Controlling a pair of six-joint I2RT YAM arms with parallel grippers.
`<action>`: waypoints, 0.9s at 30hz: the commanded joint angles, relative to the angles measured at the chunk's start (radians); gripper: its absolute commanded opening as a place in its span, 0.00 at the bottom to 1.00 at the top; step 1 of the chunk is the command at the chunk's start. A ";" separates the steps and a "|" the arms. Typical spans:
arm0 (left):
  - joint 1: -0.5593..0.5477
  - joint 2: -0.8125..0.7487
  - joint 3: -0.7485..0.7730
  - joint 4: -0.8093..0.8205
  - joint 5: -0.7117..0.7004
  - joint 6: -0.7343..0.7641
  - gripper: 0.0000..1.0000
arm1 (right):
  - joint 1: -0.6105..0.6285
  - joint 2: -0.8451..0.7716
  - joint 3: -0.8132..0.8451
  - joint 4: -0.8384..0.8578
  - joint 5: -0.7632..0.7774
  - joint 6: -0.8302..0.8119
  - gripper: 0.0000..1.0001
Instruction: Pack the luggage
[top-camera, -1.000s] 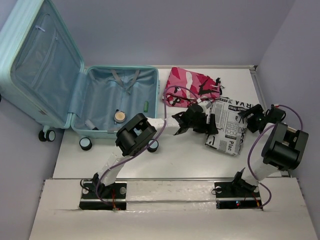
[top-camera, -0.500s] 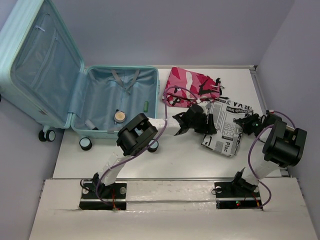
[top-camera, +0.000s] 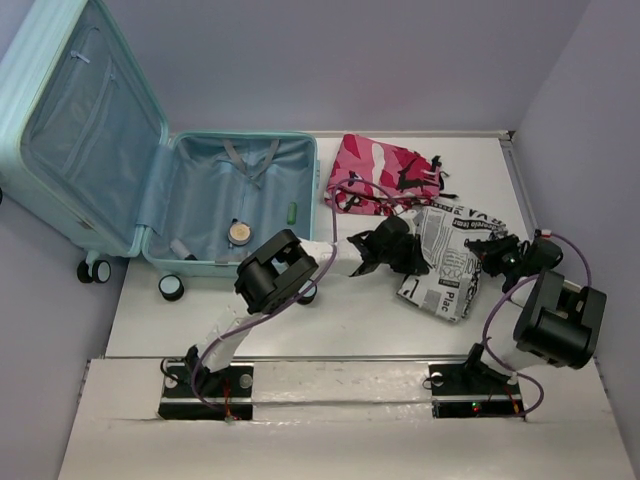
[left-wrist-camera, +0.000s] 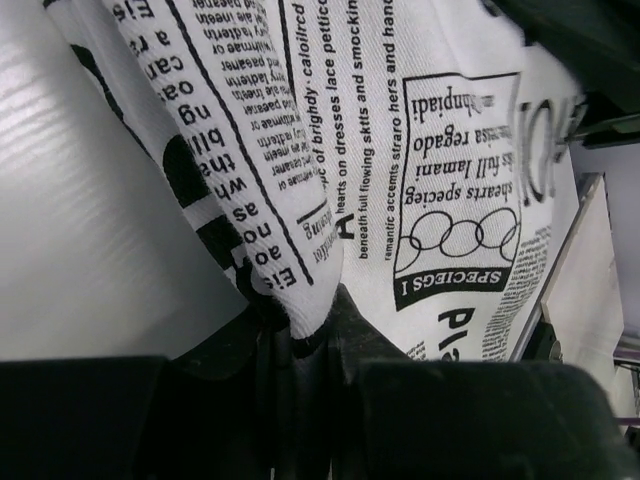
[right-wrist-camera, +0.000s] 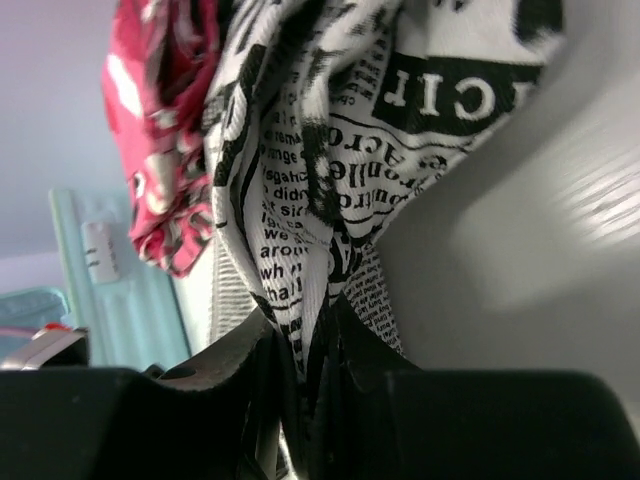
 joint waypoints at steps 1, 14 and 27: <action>-0.023 -0.155 -0.030 0.032 -0.045 0.029 0.06 | 0.033 -0.193 -0.025 -0.031 -0.060 0.037 0.07; 0.003 -0.361 -0.004 0.053 -0.043 0.013 0.06 | 0.228 -0.624 0.266 -0.425 0.064 -0.042 0.07; 0.471 -1.036 -0.424 -0.178 -0.244 0.167 0.06 | 0.993 0.058 0.916 -0.241 0.371 -0.023 0.07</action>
